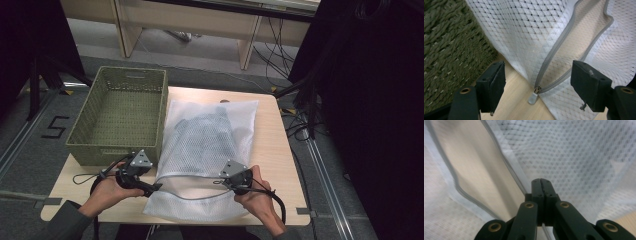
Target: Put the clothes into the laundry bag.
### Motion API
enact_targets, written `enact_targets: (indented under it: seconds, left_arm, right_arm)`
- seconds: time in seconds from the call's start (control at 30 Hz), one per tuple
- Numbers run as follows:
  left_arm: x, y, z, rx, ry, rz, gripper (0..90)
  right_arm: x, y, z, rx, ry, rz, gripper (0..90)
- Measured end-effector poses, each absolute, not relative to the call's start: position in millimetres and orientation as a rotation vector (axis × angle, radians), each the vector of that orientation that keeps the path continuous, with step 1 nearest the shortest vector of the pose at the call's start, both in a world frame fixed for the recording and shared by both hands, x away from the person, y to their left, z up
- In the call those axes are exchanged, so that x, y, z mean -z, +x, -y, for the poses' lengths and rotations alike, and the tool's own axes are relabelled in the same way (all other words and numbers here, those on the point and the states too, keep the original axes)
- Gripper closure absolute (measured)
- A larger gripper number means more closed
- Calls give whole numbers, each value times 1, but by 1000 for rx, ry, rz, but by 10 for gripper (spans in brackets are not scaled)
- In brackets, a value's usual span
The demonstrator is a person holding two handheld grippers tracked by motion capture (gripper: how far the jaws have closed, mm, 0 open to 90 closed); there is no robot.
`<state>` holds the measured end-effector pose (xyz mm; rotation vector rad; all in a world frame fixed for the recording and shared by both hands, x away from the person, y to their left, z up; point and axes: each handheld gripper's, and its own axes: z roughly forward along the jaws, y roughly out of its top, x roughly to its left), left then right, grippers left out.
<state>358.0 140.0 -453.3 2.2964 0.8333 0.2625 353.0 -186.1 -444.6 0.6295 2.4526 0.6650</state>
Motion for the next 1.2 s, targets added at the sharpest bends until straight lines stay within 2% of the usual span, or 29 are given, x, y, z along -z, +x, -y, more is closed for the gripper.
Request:
enact_targets:
  seconds: [0.2, 0.23, 0.3, 0.37, 0.4, 0.57, 0.67, 0.7, 0.73, 0.83, 0.87, 0.93, 1.07, 1.2]
  left_arm:
    - [454, 358, -140, -254, 2296, -843, 276]
    - [454, 358, -140, -256, 2295, -847, 276]
    - [454, 358, -140, -256, 2302, -847, 276]
    - [454, 358, -140, -256, 2302, -846, 276]
    - [454, 358, -141, -269, 2299, -836, 275]
    - [455, 358, -144, -265, 2314, -846, 274]
    - [455, 358, -144, -266, 2317, -850, 268]
    - [455, 358, -145, -270, 2317, -849, 268]
    - [455, 358, -145, -270, 2317, -849, 268]
    - [455, 358, -145, -272, 2314, -841, 268]
    - [455, 358, -145, -272, 2314, -841, 268]
    - [455, 358, -145, -274, 2315, -837, 268]
    - [455, 359, -145, -272, 2324, -830, 268]
    - [455, 358, -146, -271, 2317, -843, 268]
  right_arm:
    - [452, 358, 201, -660, 684, -2477, 900]
    - [453, 357, 200, -680, 717, -2487, 861]
    - [455, 359, 200, -706, 725, -2502, 721]
    - [457, 359, 200, -704, 729, -2503, 694]
    - [461, 359, 201, -698, 746, -2518, 604]
    - [469, 360, 203, -642, 743, -2487, 536]
    - [477, 362, 199, -592, 709, -2467, 457]
    - [478, 362, 199, -579, 705, -2469, 463]
    - [480, 363, 199, -568, 711, -2466, 508]
    - [480, 367, 203, -547, 709, -2455, 784]
    - [480, 367, 203, -547, 709, -2455, 784]
    - [475, 367, 207, -550, 746, -2424, 890]
    - [466, 366, 216, -596, 779, -2399, 883]
    - [469, 363, 225, -644, 907, -2437, 719]
